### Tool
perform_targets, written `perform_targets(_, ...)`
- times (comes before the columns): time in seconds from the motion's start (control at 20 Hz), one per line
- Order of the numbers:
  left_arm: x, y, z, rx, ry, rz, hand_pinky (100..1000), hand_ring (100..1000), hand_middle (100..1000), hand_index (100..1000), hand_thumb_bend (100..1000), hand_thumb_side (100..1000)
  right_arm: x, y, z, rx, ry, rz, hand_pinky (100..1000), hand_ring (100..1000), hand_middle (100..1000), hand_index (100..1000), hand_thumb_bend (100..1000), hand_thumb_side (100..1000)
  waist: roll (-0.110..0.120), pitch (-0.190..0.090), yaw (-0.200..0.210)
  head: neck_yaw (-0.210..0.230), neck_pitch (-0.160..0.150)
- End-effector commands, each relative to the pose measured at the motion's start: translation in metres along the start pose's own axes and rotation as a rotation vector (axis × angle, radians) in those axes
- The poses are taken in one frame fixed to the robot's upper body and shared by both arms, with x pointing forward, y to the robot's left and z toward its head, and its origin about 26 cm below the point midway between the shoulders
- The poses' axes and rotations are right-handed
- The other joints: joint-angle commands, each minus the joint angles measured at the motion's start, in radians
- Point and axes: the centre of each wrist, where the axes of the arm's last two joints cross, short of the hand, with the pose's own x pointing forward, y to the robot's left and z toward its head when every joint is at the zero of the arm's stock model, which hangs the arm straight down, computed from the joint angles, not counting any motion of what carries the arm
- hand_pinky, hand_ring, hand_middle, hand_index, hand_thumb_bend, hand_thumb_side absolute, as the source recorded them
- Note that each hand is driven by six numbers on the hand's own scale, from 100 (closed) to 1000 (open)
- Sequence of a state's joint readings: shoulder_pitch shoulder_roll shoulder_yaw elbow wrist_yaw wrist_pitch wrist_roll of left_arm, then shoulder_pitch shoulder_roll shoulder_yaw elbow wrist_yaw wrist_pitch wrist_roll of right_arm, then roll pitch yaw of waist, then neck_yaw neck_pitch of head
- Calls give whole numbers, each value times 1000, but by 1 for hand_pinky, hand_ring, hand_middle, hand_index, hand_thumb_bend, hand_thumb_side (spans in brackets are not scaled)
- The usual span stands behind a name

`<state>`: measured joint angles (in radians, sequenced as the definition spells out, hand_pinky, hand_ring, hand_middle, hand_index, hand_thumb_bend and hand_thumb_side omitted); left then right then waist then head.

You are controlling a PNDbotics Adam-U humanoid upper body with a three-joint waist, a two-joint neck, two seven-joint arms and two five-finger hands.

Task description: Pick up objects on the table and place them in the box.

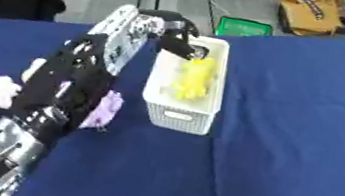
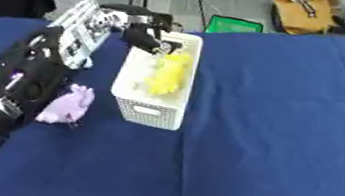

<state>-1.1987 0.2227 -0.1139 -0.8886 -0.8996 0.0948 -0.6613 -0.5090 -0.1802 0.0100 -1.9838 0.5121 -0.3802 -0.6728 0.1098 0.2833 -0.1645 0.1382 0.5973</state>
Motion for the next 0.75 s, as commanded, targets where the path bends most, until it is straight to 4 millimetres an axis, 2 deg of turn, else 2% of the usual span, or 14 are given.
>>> perform_targets(0.05, -3, 20, 9, 41, -5, 10, 524, 635, 727, 927, 257, 765, 3, -1, -6, -12, -22, -8, 842, 898, 699, 746, 100, 975, -10, -22, 1, -1, 0)
perform_targets(0.2, 2, 31, 18, 79, -41, -13, 530, 635, 724, 927, 235, 770, 3, -1, -5, -9, -18, -4, 842, 898, 699, 746, 100, 976, -11, -25, 7, -6, 2)
perform_targets(0.45, 15, 57, 46, 146, -110, -86, 510, 623, 718, 906, 190, 798, 2, -5, -3, -5, -10, 11, 841, 896, 700, 746, 100, 975, -14, -38, 26, -21, 17)
perform_targets(0.75, 30, 85, 105, 280, -242, -162, 499, 620, 718, 891, 126, 833, 0, -9, -1, -3, -6, 35, 841, 895, 700, 747, 100, 978, -21, -50, 59, -42, 32)
